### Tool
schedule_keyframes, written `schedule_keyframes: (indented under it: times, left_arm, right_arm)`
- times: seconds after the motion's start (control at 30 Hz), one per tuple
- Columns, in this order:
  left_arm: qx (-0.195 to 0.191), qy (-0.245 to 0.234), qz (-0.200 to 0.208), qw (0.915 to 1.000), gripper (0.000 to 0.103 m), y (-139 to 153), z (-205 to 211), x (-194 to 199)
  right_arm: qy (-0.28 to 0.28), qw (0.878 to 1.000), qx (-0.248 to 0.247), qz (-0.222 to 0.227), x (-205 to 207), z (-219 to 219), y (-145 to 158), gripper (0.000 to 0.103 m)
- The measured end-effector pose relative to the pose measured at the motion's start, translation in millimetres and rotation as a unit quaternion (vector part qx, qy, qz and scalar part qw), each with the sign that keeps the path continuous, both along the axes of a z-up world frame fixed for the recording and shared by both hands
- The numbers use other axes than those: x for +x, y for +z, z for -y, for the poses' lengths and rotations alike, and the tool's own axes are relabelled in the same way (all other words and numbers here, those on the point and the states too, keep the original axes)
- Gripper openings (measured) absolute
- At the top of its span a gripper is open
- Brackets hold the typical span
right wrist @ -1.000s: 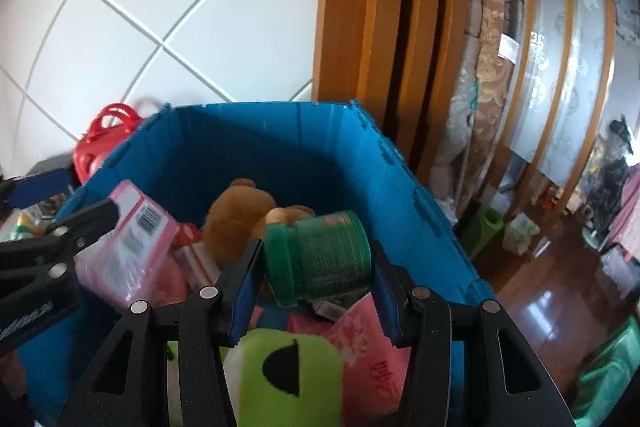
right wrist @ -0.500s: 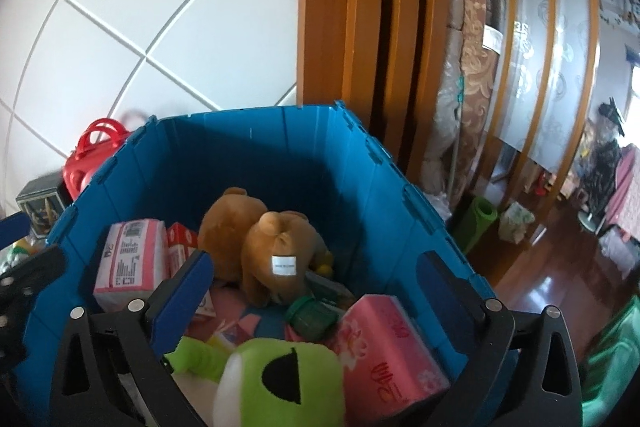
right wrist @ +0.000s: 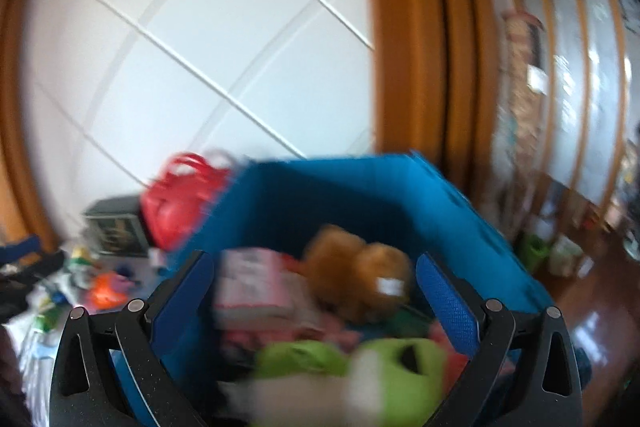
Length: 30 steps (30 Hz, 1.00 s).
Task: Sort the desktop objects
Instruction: 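Move both grippers back from the bin to the pile, then grasp the yellow-green duck plush with the left gripper while the right grasps the white paper roll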
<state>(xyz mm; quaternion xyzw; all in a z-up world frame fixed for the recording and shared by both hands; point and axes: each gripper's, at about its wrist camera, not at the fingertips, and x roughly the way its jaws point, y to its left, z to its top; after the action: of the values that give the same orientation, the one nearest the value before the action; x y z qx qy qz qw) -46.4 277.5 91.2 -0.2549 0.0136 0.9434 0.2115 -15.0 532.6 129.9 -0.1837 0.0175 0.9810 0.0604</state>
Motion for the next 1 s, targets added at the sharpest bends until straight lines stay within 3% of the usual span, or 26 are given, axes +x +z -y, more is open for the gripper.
schedule_keyframes:
  times: [0.2,0.37,0.53,0.73,1.0]
  left_arm:
    - [0.009,0.034,0.038,0.9987,0.079,-24.7,86.0,-20.5]
    - [-0.002,0.080,0.060,0.9950,0.079,-50.0,167.2,-47.3]
    - [-0.013,0.138,0.102,0.9852,0.079,-89.0,252.2,-77.4]
    - [-0.014,0.217,0.168,0.9616,0.079,-145.9,350.5,-126.5]
    - [-0.008,0.263,0.203,0.9432,0.079,-185.4,407.4,-220.8]
  right_arm:
    - [0.069,0.997,0.012,-0.030,0.7,97.2,23.9,0.103]
    - [0.119,0.993,0.014,-0.012,-27.3,175.7,20.0,0.103]
    - [0.150,0.987,0.012,0.051,-90.8,246.5,-16.0,0.103]
    - [0.153,0.977,0.019,0.144,-182.3,311.7,-80.0,0.103]
    - [0.173,0.958,0.029,0.225,-301.9,376.0,-154.4,0.103]
